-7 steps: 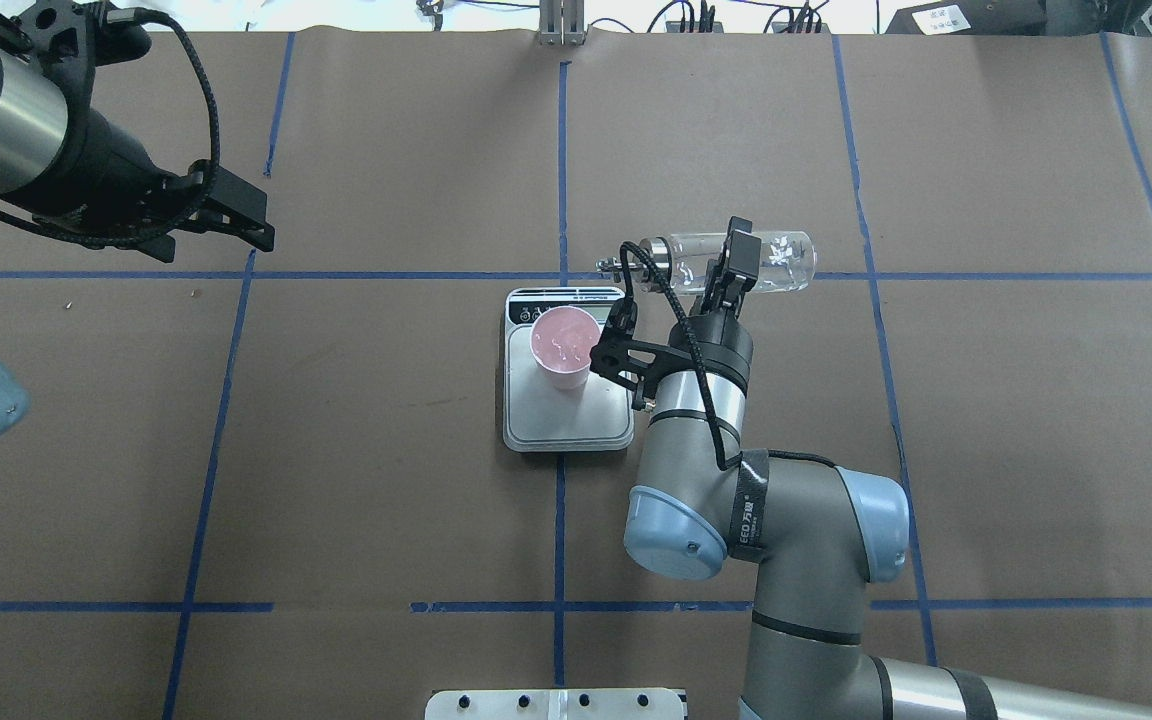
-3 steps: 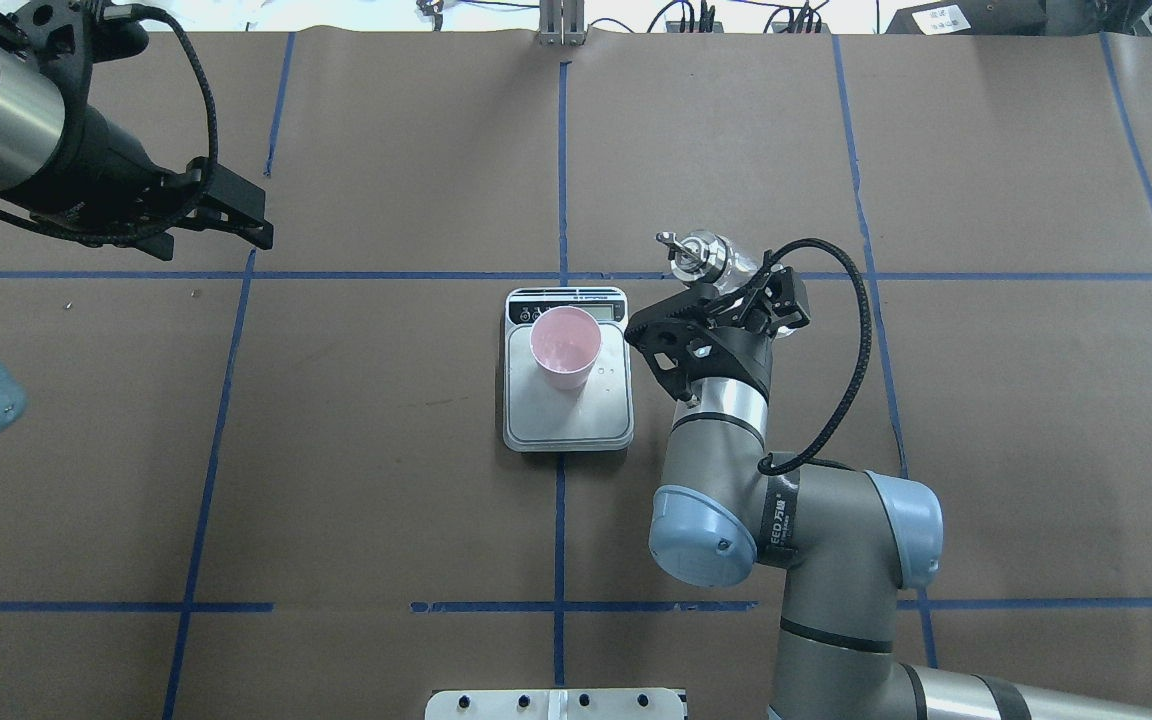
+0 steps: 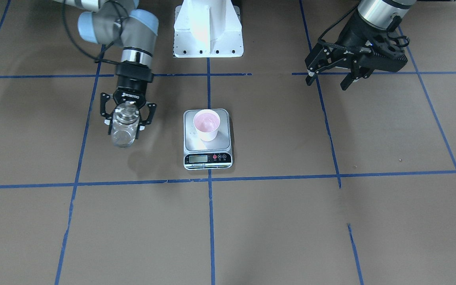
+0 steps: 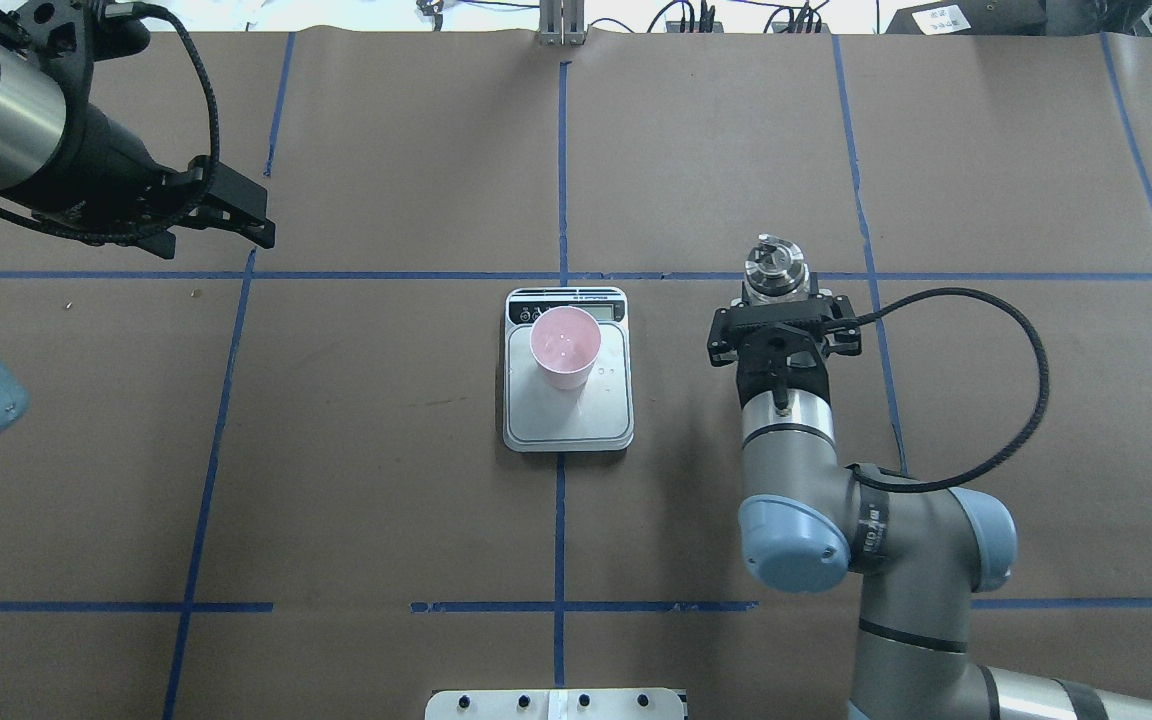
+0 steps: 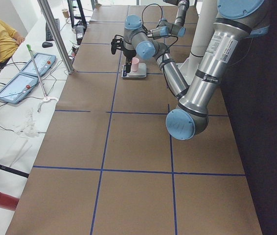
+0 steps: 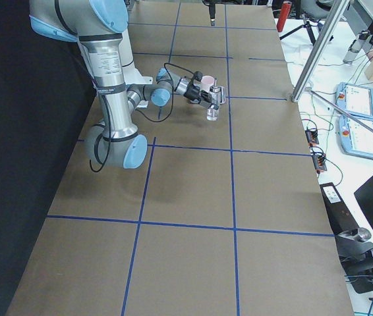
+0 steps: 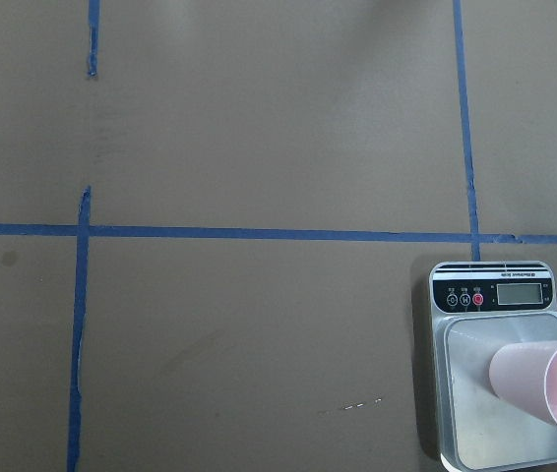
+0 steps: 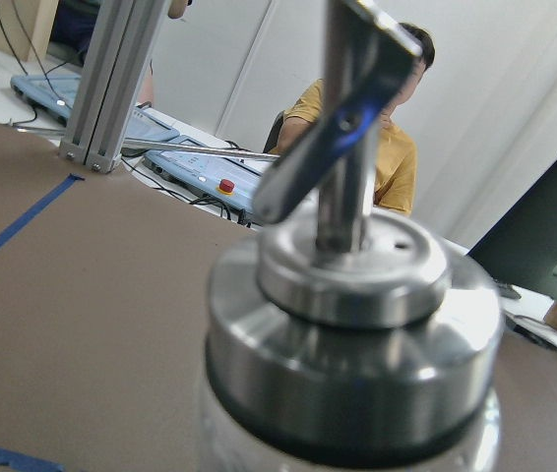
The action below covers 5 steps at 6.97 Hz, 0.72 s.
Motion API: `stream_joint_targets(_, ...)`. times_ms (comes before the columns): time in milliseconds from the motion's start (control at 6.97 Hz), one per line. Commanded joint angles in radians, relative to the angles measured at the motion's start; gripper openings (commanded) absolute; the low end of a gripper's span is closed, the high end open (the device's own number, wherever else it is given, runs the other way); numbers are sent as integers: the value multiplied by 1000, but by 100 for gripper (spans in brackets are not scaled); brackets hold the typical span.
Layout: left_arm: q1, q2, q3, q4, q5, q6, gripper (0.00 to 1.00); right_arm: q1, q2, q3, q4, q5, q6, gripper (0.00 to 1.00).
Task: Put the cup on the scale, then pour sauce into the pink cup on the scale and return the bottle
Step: 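Tilt the bottle upright and move it away from the cup, then carry the bottle back to its starting spot with the right gripper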
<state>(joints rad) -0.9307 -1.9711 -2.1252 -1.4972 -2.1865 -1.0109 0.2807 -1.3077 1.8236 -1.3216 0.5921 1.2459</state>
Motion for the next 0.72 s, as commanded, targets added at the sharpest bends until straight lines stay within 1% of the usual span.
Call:
stream_joint_targets(0,0,-2,-1,0,1,0,100,3,-143,-9,233,11,58,0)
stream_joint_targets(143,0,-5,-1,0,1,-2,100,9,-174,-7,237,32,61,0)
stream_joint_targets(287,0,-5,-1,0,1,-2,100,12,-203,-4,269,58,84,0)
stream_joint_targets(430,0,-6,-2,0,1,-3,100,17,-250,-4,362,104,84,0)
stream_joint_targets(573,0,-8,-4,0,2,-6,100,32,-283,2,416,153,73,0)
